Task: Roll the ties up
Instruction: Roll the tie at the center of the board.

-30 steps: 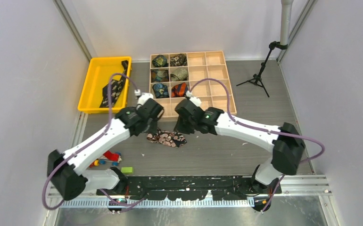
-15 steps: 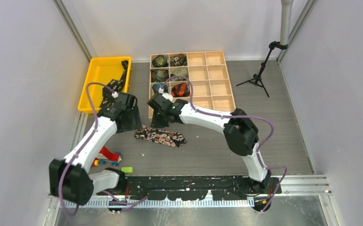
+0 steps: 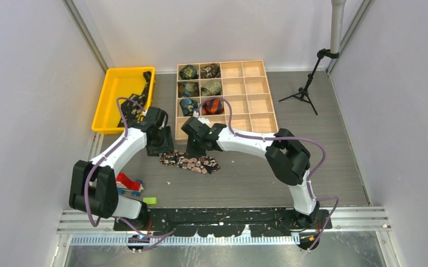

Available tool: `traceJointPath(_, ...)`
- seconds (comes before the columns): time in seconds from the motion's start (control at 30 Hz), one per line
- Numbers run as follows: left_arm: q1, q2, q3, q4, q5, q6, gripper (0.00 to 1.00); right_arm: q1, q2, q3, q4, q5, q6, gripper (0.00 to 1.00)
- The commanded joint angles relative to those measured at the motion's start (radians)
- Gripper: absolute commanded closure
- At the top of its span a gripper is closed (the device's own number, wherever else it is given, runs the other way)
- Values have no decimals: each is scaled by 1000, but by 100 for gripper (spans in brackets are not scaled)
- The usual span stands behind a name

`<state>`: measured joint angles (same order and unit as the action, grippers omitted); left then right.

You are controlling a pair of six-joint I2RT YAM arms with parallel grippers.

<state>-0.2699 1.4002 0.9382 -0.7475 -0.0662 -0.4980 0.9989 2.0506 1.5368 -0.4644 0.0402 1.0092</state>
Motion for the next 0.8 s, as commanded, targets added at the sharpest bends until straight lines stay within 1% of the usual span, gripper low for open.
traceJointPath(0.0, 5, -15, -26, 53, 33, -25, 42, -4, -121, -36, 46, 26, -24, 83)
traceJointPath(0.2, 4, 11, -84, 120, 112, -82, 43, -6, -193, -139, 36, 57, -23, 83)
traceJointPath(0.4, -15, -9, -146, 186, 189, -165, 44, -37, -286, -258, 34, 75, -23, 83)
traceJointPath(0.5, -53, -10, -158, 205, 210, -214, 44, -56, -334, -299, 31, 82, -30, 83)
traceJointPath(0.77, -185, -52, -168, 261, 182, -381, 44, -85, -412, -339, -16, 90, -87, 83)
